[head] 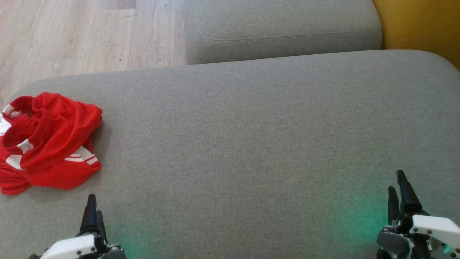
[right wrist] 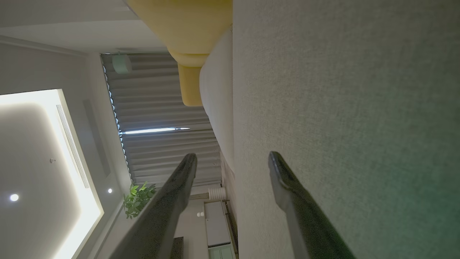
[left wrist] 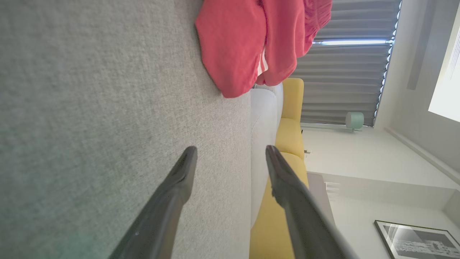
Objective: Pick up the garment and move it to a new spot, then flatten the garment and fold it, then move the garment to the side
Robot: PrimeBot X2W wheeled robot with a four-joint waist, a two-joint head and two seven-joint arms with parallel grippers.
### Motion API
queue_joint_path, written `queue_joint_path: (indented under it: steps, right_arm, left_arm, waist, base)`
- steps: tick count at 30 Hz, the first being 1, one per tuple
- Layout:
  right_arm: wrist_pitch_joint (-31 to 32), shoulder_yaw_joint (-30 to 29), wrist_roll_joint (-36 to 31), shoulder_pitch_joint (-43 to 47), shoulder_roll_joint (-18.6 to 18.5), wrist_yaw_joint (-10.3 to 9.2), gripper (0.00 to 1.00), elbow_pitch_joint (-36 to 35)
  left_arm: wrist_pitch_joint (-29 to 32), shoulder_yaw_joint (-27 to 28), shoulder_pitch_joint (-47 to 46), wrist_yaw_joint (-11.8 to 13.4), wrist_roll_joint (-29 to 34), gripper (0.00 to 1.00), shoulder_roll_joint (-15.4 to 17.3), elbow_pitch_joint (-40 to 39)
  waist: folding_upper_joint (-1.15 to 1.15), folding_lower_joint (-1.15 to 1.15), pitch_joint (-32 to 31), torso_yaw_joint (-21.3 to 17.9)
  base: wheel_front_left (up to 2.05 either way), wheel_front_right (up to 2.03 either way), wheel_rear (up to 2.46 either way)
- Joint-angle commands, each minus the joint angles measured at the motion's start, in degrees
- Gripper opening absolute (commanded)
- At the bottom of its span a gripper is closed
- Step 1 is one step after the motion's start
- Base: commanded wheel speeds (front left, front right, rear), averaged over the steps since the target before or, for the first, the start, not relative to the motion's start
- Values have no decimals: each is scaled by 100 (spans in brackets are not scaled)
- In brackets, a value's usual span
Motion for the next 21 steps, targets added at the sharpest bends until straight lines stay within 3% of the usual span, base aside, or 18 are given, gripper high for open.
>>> queue_joint_path:
  steps: [1, 21]
  right_arm:
    - [-61, 25, -59, -243, -34, 8, 100, -200]
    - [-384, 179, -1708, -230, -29, 11, 100, -423]
  left_arm:
    - [-46, -16, -235, -4, 86, 100, 21, -211]
    - [-370, -283, -155, 324, 1584, 100, 26, -663]
  waist:
    - [0, 0, 0, 0]
    - [0, 0, -39, 2]
  base:
    - [0, 0, 0]
    - [0, 0, 0]
